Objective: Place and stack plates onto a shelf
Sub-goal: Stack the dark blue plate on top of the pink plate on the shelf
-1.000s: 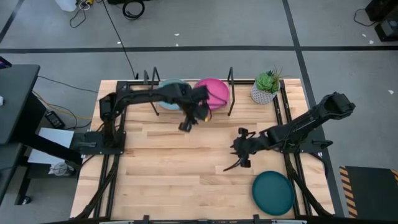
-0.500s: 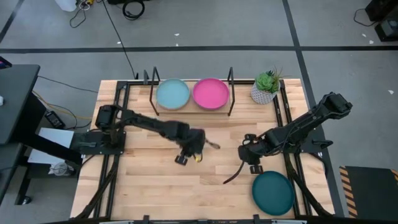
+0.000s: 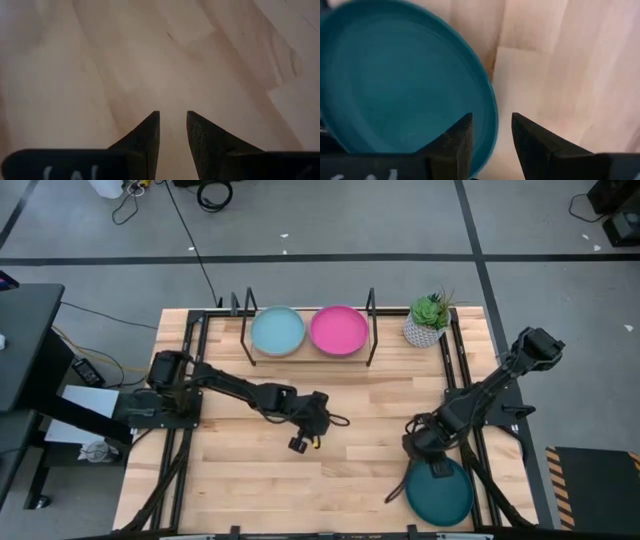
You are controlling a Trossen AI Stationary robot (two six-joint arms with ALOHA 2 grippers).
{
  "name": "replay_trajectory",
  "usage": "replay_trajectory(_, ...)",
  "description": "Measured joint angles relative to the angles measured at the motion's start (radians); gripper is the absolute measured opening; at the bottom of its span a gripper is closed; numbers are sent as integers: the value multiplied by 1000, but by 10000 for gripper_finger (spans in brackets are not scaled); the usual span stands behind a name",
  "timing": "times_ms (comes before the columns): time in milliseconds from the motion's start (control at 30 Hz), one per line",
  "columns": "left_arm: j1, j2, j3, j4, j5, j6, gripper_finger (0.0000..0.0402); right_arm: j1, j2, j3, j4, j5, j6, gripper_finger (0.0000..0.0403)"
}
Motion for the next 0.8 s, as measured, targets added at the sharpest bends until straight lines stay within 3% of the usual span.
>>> replay_trajectory(133,4,-26,-54,130,-2,18,102,42,17,-19,1,38,26,142)
replay_trajectory(433,1,-36,-70,173,-1,-12,102,52,137,-28,14,27,27,133)
replay_trajectory(567,-4,-36,-70,175,3,-22,102,35,179,-28,22,-23,12,95)
replay_trajectory(733,-11,-36,-70,211,5,-35,103,-12,178,-26,27,-60,-32,18)
replay_trajectory(800,-17,-36,-70,224,3,-17,106,-41,158,-26,19,-60,-43,14)
